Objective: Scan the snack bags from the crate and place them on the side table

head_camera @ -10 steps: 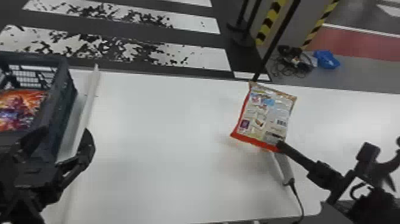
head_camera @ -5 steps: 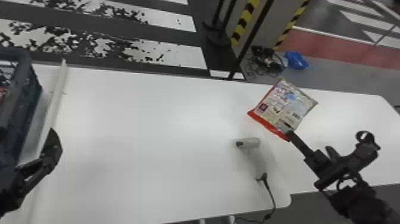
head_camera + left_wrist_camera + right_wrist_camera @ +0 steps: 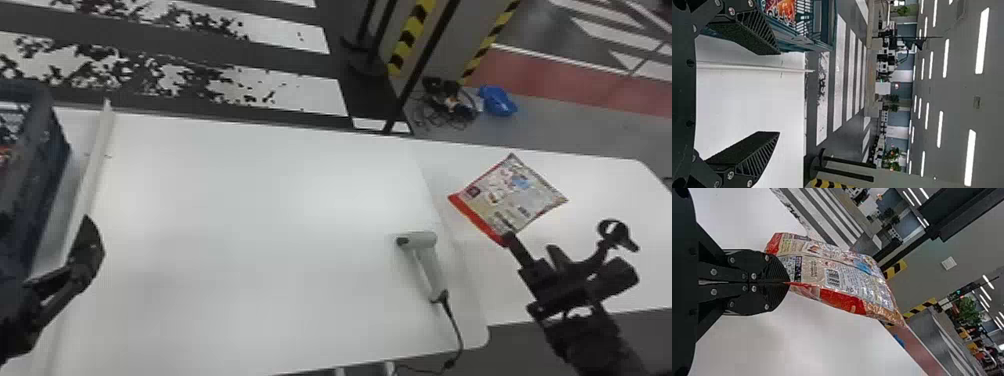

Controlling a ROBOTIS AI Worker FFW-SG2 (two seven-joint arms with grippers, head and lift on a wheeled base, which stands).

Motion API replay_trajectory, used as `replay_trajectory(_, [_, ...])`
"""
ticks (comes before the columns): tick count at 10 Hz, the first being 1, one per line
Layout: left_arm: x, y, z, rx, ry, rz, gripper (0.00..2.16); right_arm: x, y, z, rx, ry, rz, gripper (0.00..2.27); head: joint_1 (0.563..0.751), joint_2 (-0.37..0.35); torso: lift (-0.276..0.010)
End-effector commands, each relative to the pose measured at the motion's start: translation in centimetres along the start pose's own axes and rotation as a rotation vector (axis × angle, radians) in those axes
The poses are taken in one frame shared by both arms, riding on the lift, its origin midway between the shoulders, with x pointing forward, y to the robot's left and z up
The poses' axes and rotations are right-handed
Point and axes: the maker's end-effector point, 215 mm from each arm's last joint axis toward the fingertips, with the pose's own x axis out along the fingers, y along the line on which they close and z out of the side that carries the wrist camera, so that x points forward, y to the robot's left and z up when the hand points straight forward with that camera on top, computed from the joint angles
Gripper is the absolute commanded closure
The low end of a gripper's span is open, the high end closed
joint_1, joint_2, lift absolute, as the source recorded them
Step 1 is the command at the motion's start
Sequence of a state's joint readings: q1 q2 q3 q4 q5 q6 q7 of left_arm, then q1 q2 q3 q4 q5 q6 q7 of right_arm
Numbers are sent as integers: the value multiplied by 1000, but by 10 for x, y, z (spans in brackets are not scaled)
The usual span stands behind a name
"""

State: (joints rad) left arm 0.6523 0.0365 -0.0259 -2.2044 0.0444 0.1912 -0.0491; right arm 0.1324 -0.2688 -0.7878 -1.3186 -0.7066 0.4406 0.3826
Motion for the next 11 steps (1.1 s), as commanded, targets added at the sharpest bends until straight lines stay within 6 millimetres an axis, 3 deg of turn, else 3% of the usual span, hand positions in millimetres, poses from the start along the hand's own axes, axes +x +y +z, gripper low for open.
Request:
replay_trajectory(1, [-1, 1, 0, 1, -2, -1, 164, 7, -9, -11, 4, 6, -31, 1467, 695, -350, -94])
replay_trajectory(2, [-2, 1, 0, 1, 0, 1, 164, 9, -17, -10, -17, -24, -73, 383, 695, -350, -94])
replay_trajectory(3, [-2, 2, 1, 0, -5, 2, 164, 9, -25, -3, -30, -57, -108, -2, 695, -350, -94])
replay_trajectory(5, [-3, 2, 0, -1, -4, 1, 164, 2, -32, 3, -42, -83, -125, 60, 695, -350, -94])
replay_trajectory(7, [-3, 2, 4, -1, -10, 2, 164, -23, -6, 29, -110, -201, -83, 63, 695, -350, -94])
replay_trajectory(9, [-4, 0, 8, -7, -18, 5, 164, -54, 61, 30, -243, -278, 24, 63, 695, -350, -94])
replay_trajectory(11, [-6, -1, 11, -12, -23, 6, 164, -85, 151, 13, -390, -345, 171, 63, 695, -350, -94])
